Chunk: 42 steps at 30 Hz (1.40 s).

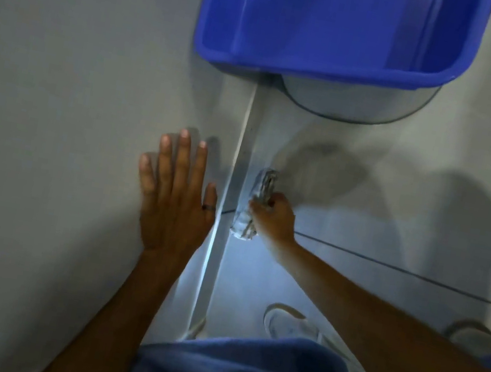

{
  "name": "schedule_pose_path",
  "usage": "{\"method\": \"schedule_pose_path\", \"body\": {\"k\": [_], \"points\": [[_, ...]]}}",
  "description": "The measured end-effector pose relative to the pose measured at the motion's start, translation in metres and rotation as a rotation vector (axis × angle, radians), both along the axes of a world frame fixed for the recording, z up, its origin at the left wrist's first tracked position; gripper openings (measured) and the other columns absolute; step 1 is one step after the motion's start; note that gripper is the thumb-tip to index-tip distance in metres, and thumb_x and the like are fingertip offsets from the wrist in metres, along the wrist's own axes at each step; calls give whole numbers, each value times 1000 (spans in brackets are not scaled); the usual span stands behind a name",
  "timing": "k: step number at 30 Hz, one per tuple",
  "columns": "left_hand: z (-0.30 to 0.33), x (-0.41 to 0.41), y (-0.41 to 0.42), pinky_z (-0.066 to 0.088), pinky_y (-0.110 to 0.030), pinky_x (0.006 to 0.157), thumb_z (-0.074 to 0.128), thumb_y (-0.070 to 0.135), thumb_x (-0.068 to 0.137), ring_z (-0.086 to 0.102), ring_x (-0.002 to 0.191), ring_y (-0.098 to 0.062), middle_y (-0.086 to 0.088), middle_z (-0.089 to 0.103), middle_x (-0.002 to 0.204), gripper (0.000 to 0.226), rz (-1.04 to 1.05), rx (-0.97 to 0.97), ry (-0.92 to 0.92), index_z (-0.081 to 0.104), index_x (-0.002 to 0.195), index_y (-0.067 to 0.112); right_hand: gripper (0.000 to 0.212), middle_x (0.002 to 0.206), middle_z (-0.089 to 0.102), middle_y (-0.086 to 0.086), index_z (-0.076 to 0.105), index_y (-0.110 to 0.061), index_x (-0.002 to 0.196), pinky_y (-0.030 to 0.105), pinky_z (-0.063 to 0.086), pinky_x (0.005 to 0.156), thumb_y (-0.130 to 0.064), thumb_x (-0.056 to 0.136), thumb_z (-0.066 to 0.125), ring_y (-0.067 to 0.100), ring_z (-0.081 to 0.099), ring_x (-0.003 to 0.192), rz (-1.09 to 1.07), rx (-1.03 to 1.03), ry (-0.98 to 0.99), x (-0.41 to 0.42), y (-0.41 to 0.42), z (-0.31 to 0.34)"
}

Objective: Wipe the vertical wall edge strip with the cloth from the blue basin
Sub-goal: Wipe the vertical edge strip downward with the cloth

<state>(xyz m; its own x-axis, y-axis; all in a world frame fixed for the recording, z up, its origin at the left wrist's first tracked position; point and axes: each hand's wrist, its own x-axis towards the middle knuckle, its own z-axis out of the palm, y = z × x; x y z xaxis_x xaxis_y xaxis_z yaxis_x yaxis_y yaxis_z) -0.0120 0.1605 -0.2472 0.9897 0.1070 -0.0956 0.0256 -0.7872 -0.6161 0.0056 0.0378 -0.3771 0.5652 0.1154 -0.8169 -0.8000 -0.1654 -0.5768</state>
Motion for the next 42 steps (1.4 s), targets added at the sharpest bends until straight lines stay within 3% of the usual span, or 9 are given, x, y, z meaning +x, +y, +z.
{"method": "schedule_pose_path", "body": {"k": [3,6,9,14,19,21,25,31,42], "points": [[-25,13,11,-26,-54,129,32,51,114,17,167,-40,-16,17,181,72,-81,120,-56,20,176,16,47,127,67,16,45,-17,140,42,59,91,-17,94,55,36,68,111,134,73,0,-4,33,-39],[-37,23,19,-30,-55,125,24,53,113,-1,167,-39,-15,1,183,74,-88,153,-47,12,177,17,62,139,58,14,31,-27,153,57,61,90,-7,95,45,38,69,109,158,186,-68,-22,63,-63],[-35,21,21,-35,-59,120,25,55,110,-7,168,-40,-15,-4,183,76,-99,215,48,13,176,19,81,173,20,2,11,-29,164,35,38,122,-2,94,41,28,40,151,189,160,-186,-36,81,-73],[-20,18,21,-34,-62,118,31,53,109,-2,169,-37,-10,8,183,71,-162,305,51,22,173,25,84,173,22,6,13,-21,164,43,28,129,-2,89,45,26,29,158,39,180,-368,19,90,-90],[-7,-5,22,-34,-57,121,37,43,110,1,169,-38,-11,8,183,69,-128,301,3,22,175,23,58,124,52,-3,43,-24,156,36,40,104,-24,100,56,17,49,112,-164,315,-285,133,80,-111],[-4,-12,21,-32,-56,123,38,41,111,2,169,-37,-11,8,183,68,-112,289,3,23,175,23,55,132,56,-4,44,-23,155,40,37,116,-39,103,51,18,53,118,-157,268,-308,141,81,-112],[-2,-12,21,-33,-55,125,39,42,111,2,169,-37,-11,8,183,68,-115,288,1,23,175,23,63,173,22,-5,21,-27,163,45,31,122,-48,104,28,36,45,142,67,-88,-478,38,94,-94],[0,-6,22,-30,-55,126,51,40,108,5,168,-40,-14,13,182,69,-140,247,6,33,172,21,91,174,-17,-1,-14,-25,161,44,-1,133,-78,92,10,15,-14,162,246,159,-487,-126,93,-62],[-12,-3,20,-27,-52,131,53,35,107,16,167,-37,-11,25,180,58,-118,214,-152,49,164,25,60,175,14,4,14,-16,164,41,16,132,-35,110,34,20,18,161,-95,339,-459,150,77,-82]]}}
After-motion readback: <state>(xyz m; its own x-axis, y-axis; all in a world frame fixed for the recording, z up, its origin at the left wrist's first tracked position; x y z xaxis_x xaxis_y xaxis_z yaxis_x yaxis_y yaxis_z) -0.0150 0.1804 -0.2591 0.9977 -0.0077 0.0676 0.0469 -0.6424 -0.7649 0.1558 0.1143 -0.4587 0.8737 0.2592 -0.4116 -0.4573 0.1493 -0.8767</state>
